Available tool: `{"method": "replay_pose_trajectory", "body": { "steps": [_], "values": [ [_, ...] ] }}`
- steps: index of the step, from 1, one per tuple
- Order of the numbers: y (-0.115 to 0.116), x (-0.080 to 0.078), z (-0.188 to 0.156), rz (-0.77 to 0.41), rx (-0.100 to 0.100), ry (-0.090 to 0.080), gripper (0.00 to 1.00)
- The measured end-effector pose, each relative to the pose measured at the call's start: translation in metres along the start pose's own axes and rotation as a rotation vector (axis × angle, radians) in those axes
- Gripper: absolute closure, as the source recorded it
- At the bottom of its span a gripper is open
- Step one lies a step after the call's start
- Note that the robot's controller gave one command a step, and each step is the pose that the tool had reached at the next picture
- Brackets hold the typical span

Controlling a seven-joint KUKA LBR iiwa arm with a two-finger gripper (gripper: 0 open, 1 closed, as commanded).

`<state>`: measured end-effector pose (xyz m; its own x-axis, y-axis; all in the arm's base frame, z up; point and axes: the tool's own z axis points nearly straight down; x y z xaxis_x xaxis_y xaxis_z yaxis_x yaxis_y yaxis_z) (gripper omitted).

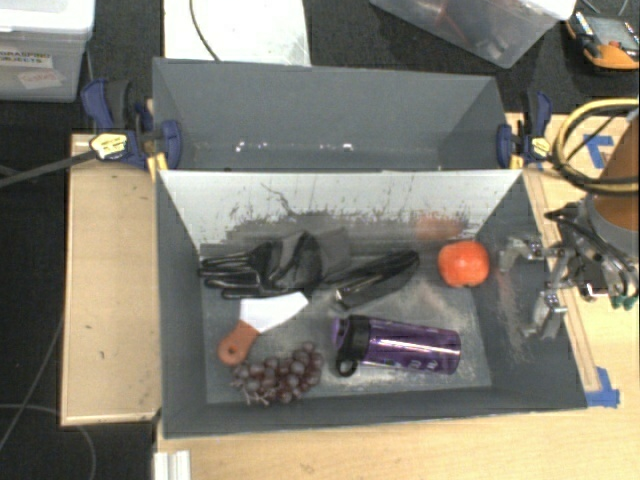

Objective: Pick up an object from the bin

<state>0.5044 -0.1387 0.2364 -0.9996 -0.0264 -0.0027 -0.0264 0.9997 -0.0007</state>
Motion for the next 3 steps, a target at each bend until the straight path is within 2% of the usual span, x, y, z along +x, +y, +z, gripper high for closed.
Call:
{"method": "replay_pose_trajectory", "body": {
  "steps": [1, 2, 3],
  "values": [
    [0.0, 0.0, 0.0, 0.0, 0.0, 0.0, 0.0],
    [0.031, 0.015, -0.013, 0.086, -0.001, -0.002, 0.0],
    [0.001, 0.008, 0.026, 0.097, 0.001, -0.002, 0.0]
  ]
}}
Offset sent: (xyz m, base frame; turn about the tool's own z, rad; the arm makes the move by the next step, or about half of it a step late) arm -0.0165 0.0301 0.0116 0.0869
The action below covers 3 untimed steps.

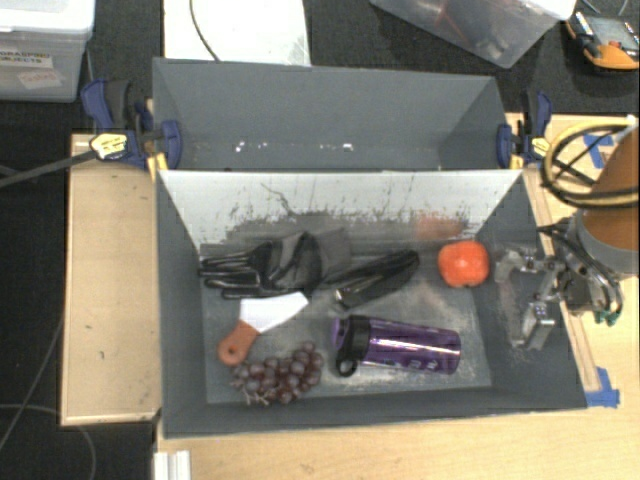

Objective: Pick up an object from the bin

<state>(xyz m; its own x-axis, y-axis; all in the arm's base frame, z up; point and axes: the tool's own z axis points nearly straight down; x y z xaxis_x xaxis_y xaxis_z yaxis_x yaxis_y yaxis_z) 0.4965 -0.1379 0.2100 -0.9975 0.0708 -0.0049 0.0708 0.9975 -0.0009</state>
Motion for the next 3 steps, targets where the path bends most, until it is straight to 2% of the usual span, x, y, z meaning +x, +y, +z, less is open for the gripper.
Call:
{"method": "replay_pose_trajectory", "body": {
  "steps": [1, 2, 3],
  "values": [
    [0.029, 0.002, 0.004, 0.047, -0.002, -0.007, 0.0],
    [0.019, 0.02, 0.067, 0.083, 0.001, -0.002, 0.0],
    [0.051, 0.017, 0.096, 0.098, -0.001, -0.018, 0.0]
  ]
}}
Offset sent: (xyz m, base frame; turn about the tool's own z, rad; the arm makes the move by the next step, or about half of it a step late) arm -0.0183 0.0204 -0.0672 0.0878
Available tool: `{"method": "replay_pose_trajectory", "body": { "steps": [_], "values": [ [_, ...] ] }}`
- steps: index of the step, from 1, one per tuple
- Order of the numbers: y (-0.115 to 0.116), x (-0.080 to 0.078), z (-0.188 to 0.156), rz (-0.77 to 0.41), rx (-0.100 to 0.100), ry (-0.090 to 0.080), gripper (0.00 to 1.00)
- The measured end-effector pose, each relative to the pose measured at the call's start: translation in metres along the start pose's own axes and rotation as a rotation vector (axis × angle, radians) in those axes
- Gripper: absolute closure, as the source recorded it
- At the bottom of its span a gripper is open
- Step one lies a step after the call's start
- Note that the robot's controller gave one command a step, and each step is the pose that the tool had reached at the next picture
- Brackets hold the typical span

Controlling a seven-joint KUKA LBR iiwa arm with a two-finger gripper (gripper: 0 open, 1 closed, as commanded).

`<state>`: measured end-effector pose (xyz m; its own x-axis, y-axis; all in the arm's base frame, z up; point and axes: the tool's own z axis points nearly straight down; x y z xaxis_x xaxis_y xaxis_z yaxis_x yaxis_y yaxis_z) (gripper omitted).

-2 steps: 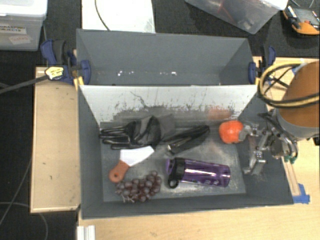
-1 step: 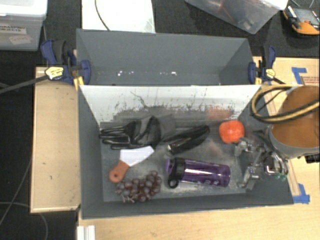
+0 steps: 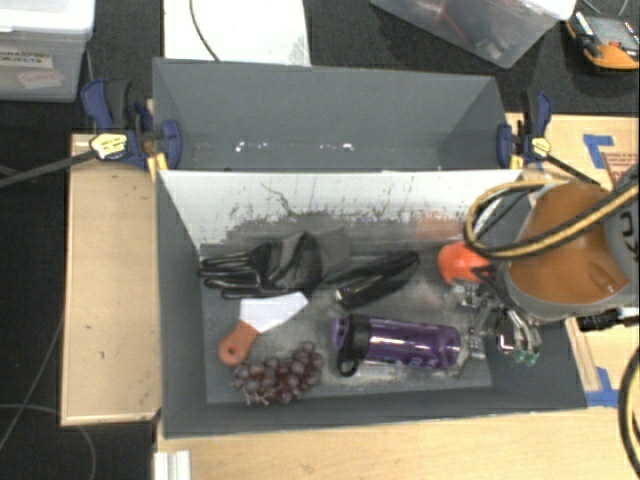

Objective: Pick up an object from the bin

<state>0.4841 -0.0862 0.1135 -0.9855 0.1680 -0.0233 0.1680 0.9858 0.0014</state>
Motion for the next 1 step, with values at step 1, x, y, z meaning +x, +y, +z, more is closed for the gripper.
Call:
{"method": "replay_pose_trajectory", "body": {
  "steps": [1],
  "values": [
    [-0.0033, -0.0148, 0.0444, 0.164, 0.003, 0.009, 0.0]
  ]
}}
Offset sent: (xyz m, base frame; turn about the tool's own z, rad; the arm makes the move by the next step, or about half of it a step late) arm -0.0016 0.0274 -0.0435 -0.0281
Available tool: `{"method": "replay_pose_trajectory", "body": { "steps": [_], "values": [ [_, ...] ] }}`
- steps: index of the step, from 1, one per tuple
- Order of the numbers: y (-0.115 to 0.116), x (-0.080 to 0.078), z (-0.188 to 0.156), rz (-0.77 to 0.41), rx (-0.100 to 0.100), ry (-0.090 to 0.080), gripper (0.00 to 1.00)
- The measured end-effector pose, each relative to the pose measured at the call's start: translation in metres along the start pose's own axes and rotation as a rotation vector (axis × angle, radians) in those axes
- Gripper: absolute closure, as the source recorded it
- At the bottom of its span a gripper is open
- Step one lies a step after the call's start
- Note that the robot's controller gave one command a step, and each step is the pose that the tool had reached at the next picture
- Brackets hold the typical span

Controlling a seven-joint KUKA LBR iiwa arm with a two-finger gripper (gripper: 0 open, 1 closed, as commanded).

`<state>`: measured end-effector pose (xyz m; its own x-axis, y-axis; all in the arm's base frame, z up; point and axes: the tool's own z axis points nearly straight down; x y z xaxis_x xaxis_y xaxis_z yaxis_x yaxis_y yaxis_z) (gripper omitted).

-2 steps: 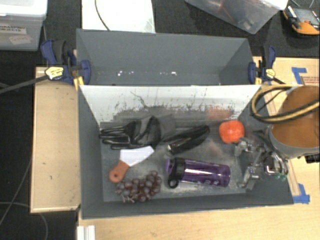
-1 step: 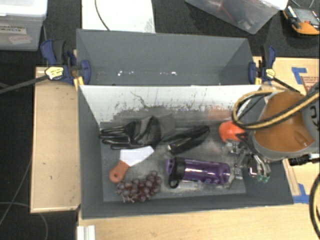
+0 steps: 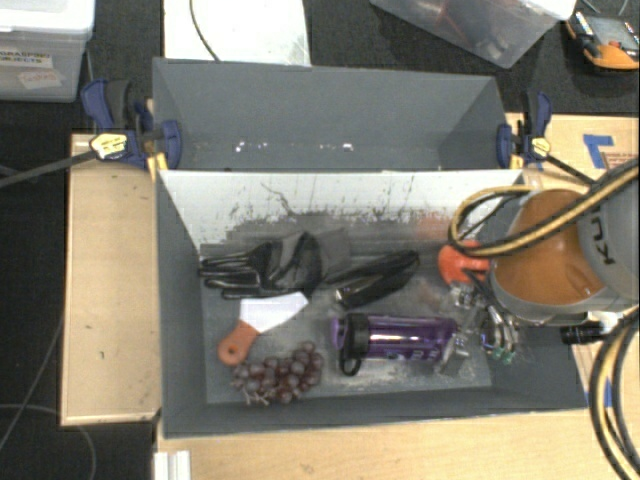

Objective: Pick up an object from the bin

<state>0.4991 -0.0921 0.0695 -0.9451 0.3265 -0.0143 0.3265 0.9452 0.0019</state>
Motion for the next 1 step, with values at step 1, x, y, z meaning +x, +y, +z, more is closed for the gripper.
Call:
{"method": "replay_pose_trajectory", "body": {
  "steps": [1],
  "values": [
    [0.0261, 0.027, -0.0007, -0.191, -0.002, -0.007, 1.0]
  ]
}}
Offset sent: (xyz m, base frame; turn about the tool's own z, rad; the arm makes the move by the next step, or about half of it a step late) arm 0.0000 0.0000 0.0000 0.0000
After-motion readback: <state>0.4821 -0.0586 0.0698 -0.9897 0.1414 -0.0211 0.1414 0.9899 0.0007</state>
